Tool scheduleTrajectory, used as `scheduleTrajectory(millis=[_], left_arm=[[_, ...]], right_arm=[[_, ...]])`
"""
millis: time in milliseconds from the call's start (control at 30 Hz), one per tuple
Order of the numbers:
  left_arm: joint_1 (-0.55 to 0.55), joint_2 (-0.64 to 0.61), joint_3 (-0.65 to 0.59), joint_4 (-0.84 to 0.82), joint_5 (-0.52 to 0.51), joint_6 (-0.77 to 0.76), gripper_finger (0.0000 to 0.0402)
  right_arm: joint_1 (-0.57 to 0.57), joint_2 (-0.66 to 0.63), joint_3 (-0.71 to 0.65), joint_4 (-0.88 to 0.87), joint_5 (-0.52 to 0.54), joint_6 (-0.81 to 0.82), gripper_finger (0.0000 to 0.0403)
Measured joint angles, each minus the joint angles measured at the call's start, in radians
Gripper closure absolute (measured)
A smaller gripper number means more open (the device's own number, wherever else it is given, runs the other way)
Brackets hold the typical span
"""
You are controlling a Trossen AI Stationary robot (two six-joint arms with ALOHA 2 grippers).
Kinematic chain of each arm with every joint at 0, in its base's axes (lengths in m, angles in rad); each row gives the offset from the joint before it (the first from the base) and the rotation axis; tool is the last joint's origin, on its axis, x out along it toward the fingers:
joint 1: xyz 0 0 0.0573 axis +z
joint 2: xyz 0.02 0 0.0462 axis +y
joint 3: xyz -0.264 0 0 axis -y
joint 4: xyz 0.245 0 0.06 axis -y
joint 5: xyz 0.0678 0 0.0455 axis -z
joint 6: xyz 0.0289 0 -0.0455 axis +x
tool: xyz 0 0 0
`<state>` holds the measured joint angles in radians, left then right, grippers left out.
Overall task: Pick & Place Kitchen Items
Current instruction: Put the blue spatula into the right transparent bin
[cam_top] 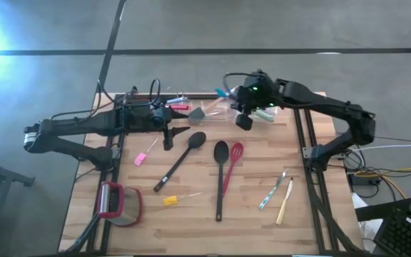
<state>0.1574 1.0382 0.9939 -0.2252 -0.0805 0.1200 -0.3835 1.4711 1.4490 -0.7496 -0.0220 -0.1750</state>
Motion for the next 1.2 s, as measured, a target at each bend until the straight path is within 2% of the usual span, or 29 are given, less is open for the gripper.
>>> scheduleTrajectory(millis=[233, 467, 667, 767, 933, 1200], left_arm=[[0.000, -0.012, 0.000, -0.003, 0.000, 0.000, 0.0205], [0.000, -0.016, 0.000, -0.003, 0.000, 0.003, 0.0205], [0.000, -0.020, 0.000, -0.003, 0.000, 0.003, 0.0206], [0.000, -0.025, 0.000, -0.003, 0.001, 0.003, 0.0206], [0.000, -0.032, 0.000, -0.009, 0.001, 0.003, 0.0206], [0.000, -0.033, 0.000, -0.034, 0.001, 0.037, 0.0206]], right_arm=[[-0.007, 0.220, 0.175, -0.128, 0.021, -0.135, 0.0392], [-0.008, 0.450, 0.390, -0.377, 0.248, -0.221, 0.0392], [-0.013, 0.622, 0.561, -0.561, 0.341, -0.270, 0.0392], [-0.013, 0.689, 0.628, -0.606, 0.388, -0.325, 0.0392], [-0.013, 0.768, 0.713, -0.608, 0.397, -0.422, 0.0392], [-0.025, 0.850, 0.808, -0.604, 0.418, -0.490, 0.0392]])
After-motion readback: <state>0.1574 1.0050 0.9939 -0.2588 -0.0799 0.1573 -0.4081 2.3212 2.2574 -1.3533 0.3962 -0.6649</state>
